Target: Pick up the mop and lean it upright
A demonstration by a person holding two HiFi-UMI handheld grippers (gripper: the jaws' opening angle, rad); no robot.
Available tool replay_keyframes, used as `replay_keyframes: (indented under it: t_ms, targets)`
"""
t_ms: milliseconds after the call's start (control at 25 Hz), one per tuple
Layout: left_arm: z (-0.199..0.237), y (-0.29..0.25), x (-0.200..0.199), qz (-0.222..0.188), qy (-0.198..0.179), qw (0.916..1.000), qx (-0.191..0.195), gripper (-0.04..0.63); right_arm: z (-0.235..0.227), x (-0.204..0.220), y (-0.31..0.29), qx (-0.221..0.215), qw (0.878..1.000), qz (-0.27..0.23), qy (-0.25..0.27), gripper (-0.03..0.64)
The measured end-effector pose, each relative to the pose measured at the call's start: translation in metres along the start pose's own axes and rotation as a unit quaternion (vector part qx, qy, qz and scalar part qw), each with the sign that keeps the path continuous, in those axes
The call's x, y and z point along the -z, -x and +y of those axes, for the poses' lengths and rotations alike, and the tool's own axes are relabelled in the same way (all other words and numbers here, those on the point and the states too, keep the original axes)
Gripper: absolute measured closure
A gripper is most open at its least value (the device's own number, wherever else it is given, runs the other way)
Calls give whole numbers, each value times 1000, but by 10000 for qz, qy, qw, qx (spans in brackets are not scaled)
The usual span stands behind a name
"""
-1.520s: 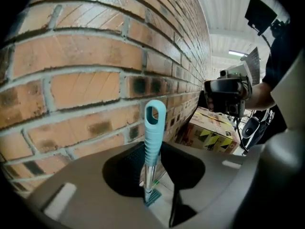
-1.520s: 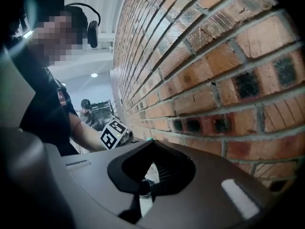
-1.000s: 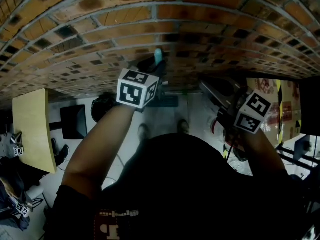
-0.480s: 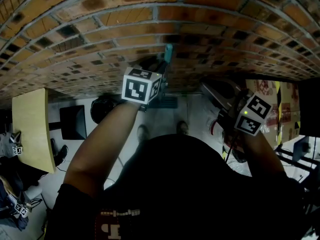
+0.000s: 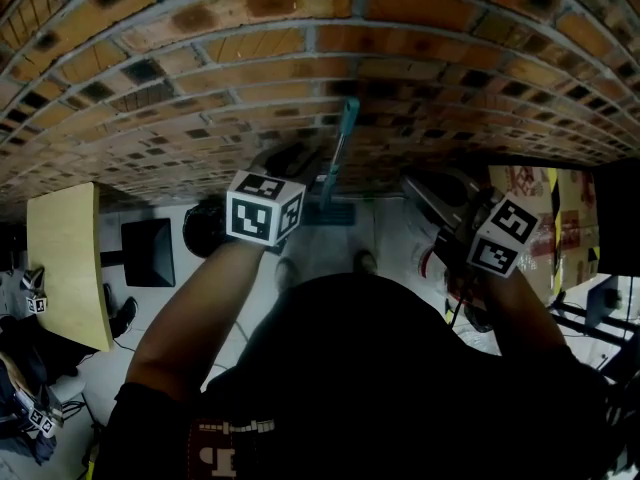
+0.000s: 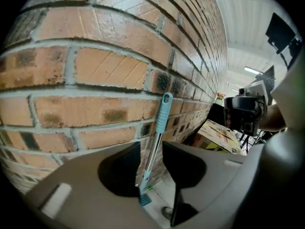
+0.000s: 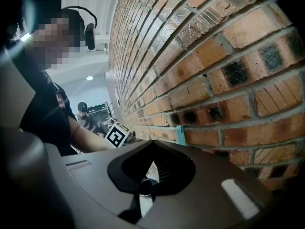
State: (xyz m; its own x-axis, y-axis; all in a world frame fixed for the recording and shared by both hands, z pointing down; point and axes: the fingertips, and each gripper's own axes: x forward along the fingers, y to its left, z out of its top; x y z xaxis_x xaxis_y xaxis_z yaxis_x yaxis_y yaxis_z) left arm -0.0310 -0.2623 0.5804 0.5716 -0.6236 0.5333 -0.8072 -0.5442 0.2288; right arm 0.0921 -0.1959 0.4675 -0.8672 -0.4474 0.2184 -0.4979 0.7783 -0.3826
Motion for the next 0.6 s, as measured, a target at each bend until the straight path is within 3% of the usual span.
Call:
replay_keyframes:
  t_ms: [360, 600]
  targets:
    - [-1, 83, 1, -875, 302, 9951, 354, 469, -1, 2, 8, 100, 9999, 2, 48, 603]
    - [1, 143, -14, -1790, 586, 9809, 487, 518, 1, -4, 15, 293, 9993, -63, 209, 603]
